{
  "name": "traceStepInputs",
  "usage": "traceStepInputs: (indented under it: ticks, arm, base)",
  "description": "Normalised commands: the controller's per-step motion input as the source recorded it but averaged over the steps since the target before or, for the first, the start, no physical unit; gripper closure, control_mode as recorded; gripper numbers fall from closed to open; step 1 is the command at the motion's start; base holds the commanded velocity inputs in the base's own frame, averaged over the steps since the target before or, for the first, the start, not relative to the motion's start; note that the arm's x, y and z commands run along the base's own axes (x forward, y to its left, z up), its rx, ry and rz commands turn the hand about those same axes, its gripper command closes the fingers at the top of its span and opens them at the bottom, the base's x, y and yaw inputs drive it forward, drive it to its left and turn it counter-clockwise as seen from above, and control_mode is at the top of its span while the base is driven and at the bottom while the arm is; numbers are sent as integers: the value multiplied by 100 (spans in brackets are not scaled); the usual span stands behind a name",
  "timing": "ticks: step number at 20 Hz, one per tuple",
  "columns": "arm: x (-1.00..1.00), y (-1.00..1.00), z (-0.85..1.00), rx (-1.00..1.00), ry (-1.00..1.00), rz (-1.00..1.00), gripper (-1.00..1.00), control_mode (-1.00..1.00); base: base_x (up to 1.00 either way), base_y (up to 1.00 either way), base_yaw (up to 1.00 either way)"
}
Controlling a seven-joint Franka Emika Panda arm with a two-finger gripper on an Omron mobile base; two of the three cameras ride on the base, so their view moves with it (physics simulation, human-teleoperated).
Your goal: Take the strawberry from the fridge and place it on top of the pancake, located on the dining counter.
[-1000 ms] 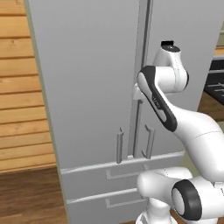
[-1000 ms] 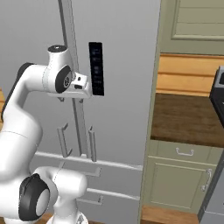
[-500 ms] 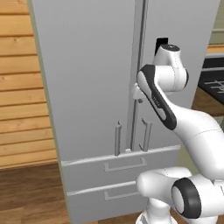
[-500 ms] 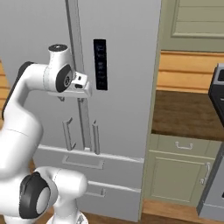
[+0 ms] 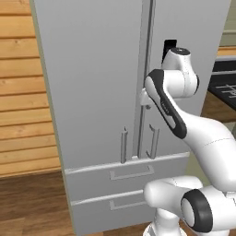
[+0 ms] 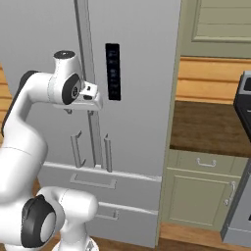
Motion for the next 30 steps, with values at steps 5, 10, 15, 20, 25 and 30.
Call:
traceStepInputs:
  ticks: [5,10,15,20,25,30]
  arm:
    - [-17,-3,-9,0,-9,-1,-100,-100]
    - [-15,-39,-63,8,-11,-1,-100,-100]
    - [16,-13,-54,3,0,0,-100,-100]
    - [69,-8,-35,-1,6,0,-100,-100]
    - [51,-28,-31,-5,8,0,-100,-100]
    - [25,-9,-36,-8,0,0,-100,-100]
  base:
    - [-13,0,0]
    - [0,0,0]
    - [0,0,0]
    - [0,0,0]
    - [0,0,0]
    - [0,0,0]
